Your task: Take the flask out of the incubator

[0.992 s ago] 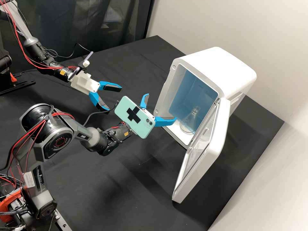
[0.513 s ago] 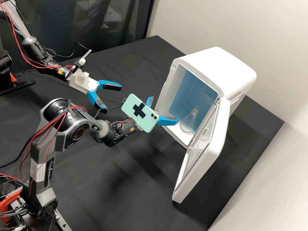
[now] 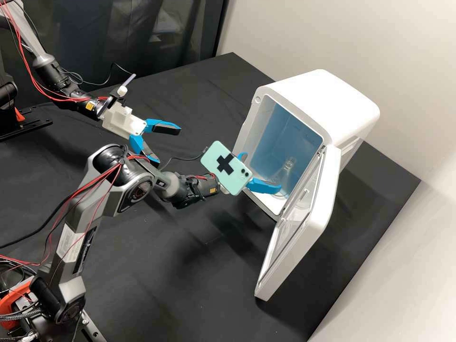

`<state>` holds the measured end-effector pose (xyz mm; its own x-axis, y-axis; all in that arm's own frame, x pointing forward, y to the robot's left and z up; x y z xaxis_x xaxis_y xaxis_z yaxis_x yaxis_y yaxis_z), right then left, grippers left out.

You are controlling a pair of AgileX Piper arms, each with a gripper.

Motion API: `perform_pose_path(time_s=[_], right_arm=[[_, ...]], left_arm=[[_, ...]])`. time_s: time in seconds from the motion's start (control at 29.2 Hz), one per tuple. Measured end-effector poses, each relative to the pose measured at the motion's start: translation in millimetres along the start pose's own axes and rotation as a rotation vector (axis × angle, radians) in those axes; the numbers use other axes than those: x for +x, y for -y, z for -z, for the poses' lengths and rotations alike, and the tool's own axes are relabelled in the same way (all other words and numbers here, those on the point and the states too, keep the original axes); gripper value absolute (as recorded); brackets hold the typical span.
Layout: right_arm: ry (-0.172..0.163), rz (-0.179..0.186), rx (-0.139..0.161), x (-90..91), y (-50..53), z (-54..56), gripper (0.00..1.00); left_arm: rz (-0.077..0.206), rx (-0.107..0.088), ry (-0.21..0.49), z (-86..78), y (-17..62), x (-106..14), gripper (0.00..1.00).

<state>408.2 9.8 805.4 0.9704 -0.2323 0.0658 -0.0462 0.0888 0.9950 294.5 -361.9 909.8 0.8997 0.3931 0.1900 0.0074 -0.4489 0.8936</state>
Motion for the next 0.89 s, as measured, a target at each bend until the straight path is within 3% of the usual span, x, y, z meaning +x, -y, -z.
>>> perform_pose_path(time_s=[0.17, 0.31, 0.44, 0.58, 0.89], right_arm=[[0.034, -0.031, 0.018, 8.2, -5.7, -6.4, 1.00], [0.043, -0.040, 0.032, 12.2, -9.9, -3.0, 1.00], [0.046, -0.053, 0.016, 24.0, -11.5, 0.9, 1.00], [0.077, -0.032, 0.013, 34.8, -7.2, 0.5, 1.00], [0.113, -0.046, 0.059, 47.9, -1.9, 14.7, 1.00]], left_arm=[[0.002, 0.000, -0.001, 0.2, 0.6, 0.3, 1.00], [0.009, 0.000, -0.003, 0.7, 2.6, 1.2, 1.00], [0.009, 0.000, -0.003, 0.7, 2.6, 1.2, 1.00], [0.009, 0.000, -0.003, 0.7, 2.6, 1.2, 1.00], [0.009, 0.000, -0.003, 0.7, 2.6, 1.2, 1.00]])
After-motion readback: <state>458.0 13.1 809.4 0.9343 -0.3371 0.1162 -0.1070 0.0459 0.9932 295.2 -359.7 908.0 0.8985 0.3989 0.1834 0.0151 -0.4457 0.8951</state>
